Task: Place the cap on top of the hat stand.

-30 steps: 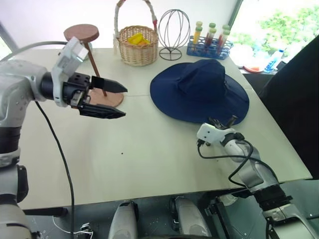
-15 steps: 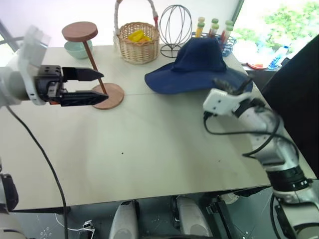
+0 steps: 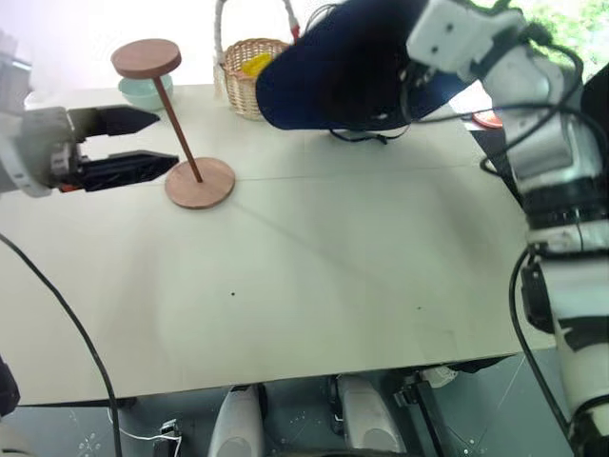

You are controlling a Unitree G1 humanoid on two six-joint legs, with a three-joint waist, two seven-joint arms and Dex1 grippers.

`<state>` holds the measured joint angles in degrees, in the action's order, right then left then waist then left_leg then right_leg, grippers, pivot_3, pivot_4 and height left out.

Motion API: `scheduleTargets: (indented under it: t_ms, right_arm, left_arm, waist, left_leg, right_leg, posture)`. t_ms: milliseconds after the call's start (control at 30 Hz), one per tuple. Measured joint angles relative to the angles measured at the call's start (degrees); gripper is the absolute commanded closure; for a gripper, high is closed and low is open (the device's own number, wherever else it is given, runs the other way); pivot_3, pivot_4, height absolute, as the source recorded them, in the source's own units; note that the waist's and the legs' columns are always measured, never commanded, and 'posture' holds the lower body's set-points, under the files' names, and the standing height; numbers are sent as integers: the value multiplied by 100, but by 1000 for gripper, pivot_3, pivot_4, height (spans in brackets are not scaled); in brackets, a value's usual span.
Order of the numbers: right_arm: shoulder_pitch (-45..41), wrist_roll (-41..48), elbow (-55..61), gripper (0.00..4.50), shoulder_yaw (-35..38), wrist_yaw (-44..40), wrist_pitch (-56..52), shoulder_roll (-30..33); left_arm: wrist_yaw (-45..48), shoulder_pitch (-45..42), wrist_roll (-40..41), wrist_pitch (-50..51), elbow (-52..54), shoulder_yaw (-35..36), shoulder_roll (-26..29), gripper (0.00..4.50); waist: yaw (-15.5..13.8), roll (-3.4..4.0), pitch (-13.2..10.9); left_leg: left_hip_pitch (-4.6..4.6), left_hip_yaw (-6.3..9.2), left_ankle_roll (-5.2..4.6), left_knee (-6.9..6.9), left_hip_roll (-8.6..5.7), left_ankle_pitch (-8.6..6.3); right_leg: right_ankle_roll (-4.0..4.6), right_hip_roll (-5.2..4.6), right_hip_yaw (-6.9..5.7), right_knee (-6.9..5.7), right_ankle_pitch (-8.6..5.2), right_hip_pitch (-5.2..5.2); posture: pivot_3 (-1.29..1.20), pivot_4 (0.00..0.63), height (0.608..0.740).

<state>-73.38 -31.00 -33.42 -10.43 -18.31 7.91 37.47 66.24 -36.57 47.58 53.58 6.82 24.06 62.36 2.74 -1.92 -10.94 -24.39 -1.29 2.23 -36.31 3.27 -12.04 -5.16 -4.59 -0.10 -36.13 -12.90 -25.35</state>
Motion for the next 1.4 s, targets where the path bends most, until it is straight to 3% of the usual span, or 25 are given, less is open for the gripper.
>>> scheduleTargets:
  t_ms: [333,533,1000,1400]
  right_arm:
    - [-2089,-299,-3099,4438,-628,767,610,-791]
    - [-2833,-426,-4036,4438,-798,1159,634,-1272]
    - [-3196,-366,-4354,4438,-914,1450,606,-2260]
    - [-3486,-388,-4521,4438,-953,1642,291,-2948]
  left_arm:
    - [-325,439,196,-14,184,376,16,0]
    - [-521,558,377,-6,294,684,24,0]
    - [-1249,1641,549,452,287,2704,245,0]
    - [-1735,2093,821,630,584,3346,189,0]
  waist:
    - [117,15,-9]
    - [149,21,-13]
    - [142,24,-14]
    - [137,19,-12]
  left_leg:
    - [-2,0,4,24,0,2]
    - [0,0,4,25,1,3]
    - [1,2,7,29,2,4]
    - [0,3,14,27,2,6]
  right_leg:
    - [-19,2,1,-2,11,-12]
    - [-19,2,1,-6,12,-15]
    - [-19,3,-1,-11,12,-17]
    - [-14,0,-1,-10,11,-15]
  posture:
    - [0,150,740]
    - [0,150,740]
    - [0,150,740]
    - [0,150,740]
